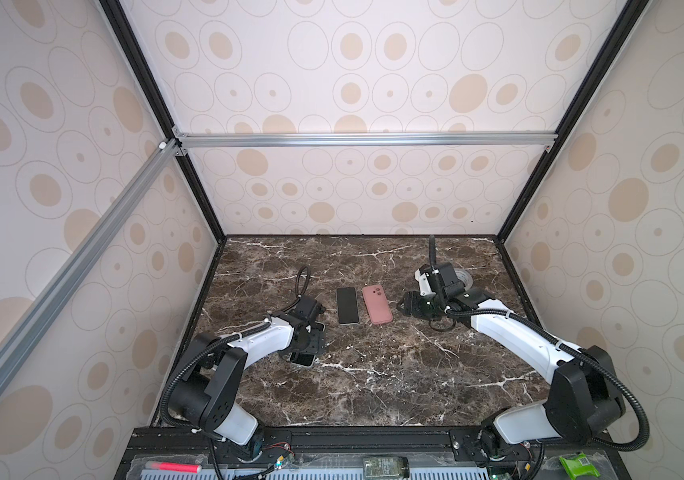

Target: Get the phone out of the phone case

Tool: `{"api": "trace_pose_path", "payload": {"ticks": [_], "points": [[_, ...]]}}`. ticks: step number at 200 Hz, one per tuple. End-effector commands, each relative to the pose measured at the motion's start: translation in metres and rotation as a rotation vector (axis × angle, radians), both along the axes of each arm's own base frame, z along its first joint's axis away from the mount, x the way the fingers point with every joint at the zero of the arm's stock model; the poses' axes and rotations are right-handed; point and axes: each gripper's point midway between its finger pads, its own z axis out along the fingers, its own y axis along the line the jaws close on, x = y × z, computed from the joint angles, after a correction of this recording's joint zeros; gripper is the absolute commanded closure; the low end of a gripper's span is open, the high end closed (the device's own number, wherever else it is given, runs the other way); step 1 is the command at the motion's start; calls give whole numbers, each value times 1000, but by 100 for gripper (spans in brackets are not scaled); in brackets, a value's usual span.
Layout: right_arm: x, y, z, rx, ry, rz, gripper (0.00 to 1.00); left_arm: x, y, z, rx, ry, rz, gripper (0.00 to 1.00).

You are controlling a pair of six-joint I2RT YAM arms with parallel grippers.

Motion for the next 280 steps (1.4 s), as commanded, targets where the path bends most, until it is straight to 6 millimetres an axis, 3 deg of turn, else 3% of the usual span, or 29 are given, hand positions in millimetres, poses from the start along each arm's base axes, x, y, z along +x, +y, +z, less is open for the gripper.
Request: {"api": "trace_pose_path", "payload": {"ticks": [1, 94, 132, 165, 229, 258, 280], "points": [[-6, -2, 2, 3, -2, -5, 43, -21, 13, -16, 83, 93, -14, 15], [-5, 0, 9, 15, -24, -1, 44, -23, 7, -31, 57, 116, -31, 23], [0, -4, 14, 35, -78, -37, 40, -13, 4, -16, 37, 63, -23, 29], [5, -1, 13, 75, -97, -65, 37, -2, -12, 5, -59, -23, -37, 34], [0, 53, 21, 347, -88, 3, 39, 11, -27, 44, -169, -163, -63, 40], [-9, 89, 15, 382, -53, 63, 39, 13, -33, 56, -229, -210, -60, 40], [-17, 124, 17, 457, -39, 138, 40, 17, -51, 77, -343, -264, -86, 39]]}}
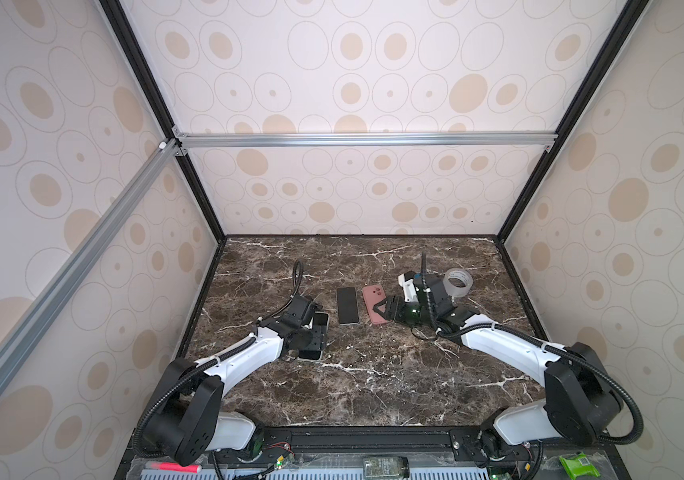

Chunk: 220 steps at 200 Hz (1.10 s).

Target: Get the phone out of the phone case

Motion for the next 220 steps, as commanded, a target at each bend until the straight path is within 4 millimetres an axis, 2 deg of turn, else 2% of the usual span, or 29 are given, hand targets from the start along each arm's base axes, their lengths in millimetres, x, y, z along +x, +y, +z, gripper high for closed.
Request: {"api": "trace_pose_path", "payload": {"ticks": [1, 19, 42, 103, 139, 162, 220], "points": [[-2, 40, 16, 129, -6, 68, 40, 11, -24, 31, -148, -96, -28, 39], [-4, 63, 21, 233, 1, 120, 40, 13, -44, 53, -276, -153, -68, 39], [-1, 71, 20, 275, 24, 132, 40, 14, -59, 71, -352, -206, -103, 39], [-3, 75, 19, 235, 17, 166, 41, 13, -79, 70, -372, -194, -158, 39], [-6, 77, 2, 176, 78, 184, 45, 13, -91, 78, -393, -213, -186, 40], [-7, 83, 1, 180, 91, 202, 49, 12, -96, 80, -406, -216, -196, 40], [-10, 87, -6, 151, 109, 228, 73, 13, -102, 77, -413, -207, -193, 40]]}}
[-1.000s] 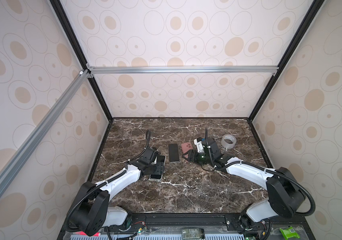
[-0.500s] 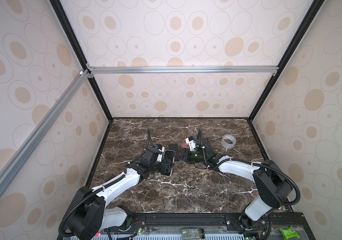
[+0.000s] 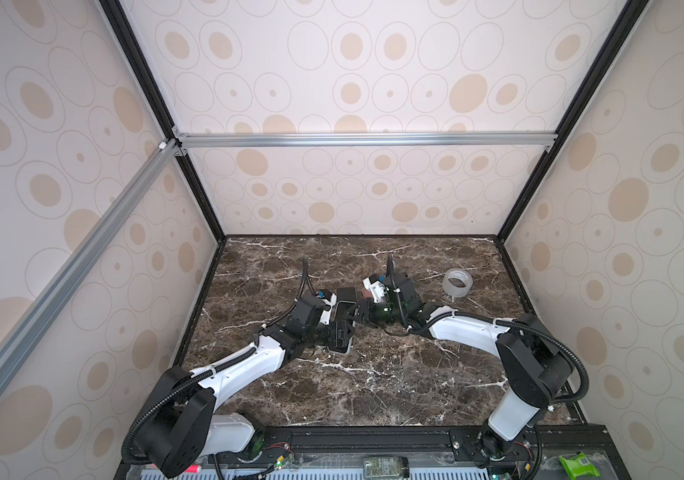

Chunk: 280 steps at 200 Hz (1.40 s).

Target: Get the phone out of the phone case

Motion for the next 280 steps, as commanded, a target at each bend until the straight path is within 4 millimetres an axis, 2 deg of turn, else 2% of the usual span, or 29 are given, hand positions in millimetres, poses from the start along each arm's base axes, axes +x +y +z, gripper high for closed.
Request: {"api": "trace_pose_path", "payload": {"ticks": [1, 30, 46, 62, 69, 90, 95, 126, 159, 179, 190, 215, 233, 242, 280], "points": [[-2, 6, 0, -9, 10, 27, 73, 15, -17, 32, -75, -76, -5, 40], [-1, 5, -6, -22, 15, 26, 84, 16, -17, 30, -79, -71, 1, 40], [-1, 5, -8, -25, 20, 26, 87, 16, -18, 31, -87, -73, 2, 40], [-1, 5, -8, -25, 19, 24, 92, 16, -18, 35, -95, -81, -2, 36], [0, 3, -7, -30, 14, 19, 100, 15, -18, 37, -98, -87, -4, 30], [8, -9, 11, -21, -33, 4, 100, 18, -15, 59, -152, -136, 13, 2], [10, -13, 16, -25, -48, -7, 100, 18, -14, 66, -172, -152, 18, 1], [27, -54, 49, -64, -139, -88, 100, 22, -8, 119, -315, -257, 28, 1], [36, -97, 99, -51, -270, -160, 100, 28, 0, 176, -442, -430, 49, 1], [37, -115, 123, -77, -345, -192, 100, 34, 6, 193, -534, -473, 70, 1], [34, -119, 133, -66, -354, -162, 100, 33, 5, 204, -584, -492, 46, 1], [21, -114, 166, 61, -353, -25, 100, 28, -11, 224, -650, -500, -97, 10], [12, -110, 187, 127, -398, 46, 100, 13, -22, 246, -750, -555, -231, 21], [7, -107, 195, 153, -418, 80, 100, 5, -27, 255, -787, -576, -291, 24], [-16, -90, 238, 351, -459, 270, 100, -4, -50, 262, -767, -583, -423, 27]]}}
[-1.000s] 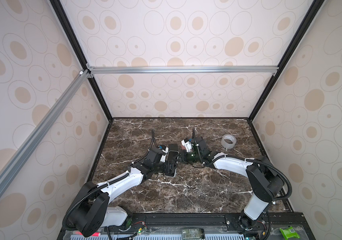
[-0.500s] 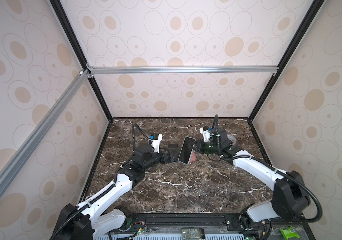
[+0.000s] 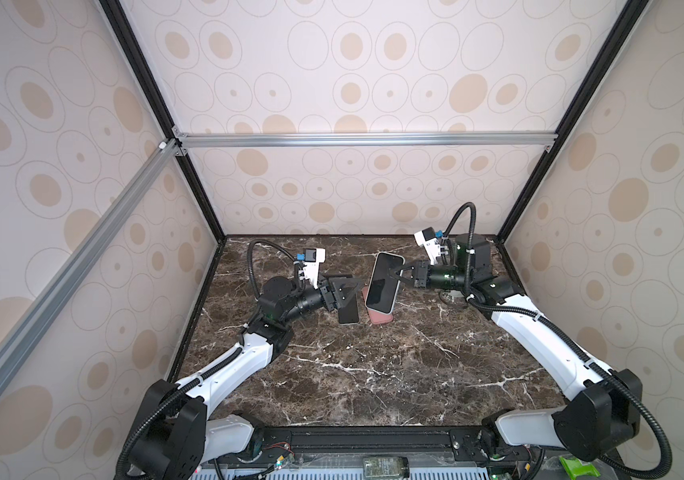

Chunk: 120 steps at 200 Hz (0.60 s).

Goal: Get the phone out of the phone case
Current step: 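Grasp the phone's far edge with the right gripper beside the left gripper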

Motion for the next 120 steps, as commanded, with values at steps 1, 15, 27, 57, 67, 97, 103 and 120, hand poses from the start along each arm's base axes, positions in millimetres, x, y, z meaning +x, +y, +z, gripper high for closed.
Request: {"api": "trace_pose_path", "payload": {"ticks": [1, 15, 27, 57, 67, 97, 103, 120], "points": [[-27, 16, 57, 160, -121, 228, 100, -24, -14, 48, -45, -167, -135, 27], [-34, 17, 65, 177, -144, 273, 100, -22, -16, 44, -33, -156, -140, 32], [-39, 15, 66, 158, -161, 286, 100, -23, -16, 42, -30, -151, -141, 33], [-55, 12, 68, 127, -216, 343, 100, -32, -18, 44, -39, -159, -198, 37], [-59, 11, 67, 117, -219, 361, 100, -36, -19, 45, -37, -164, -219, 38], [-62, 11, 61, 86, -204, 381, 100, -45, -30, 50, -23, -172, -291, 39], [-63, 11, 61, 86, -201, 389, 100, -47, -32, 49, -16, -172, -308, 40], [-63, 11, 63, 84, -211, 387, 100, -47, -36, 46, 4, -165, -320, 45]]}}
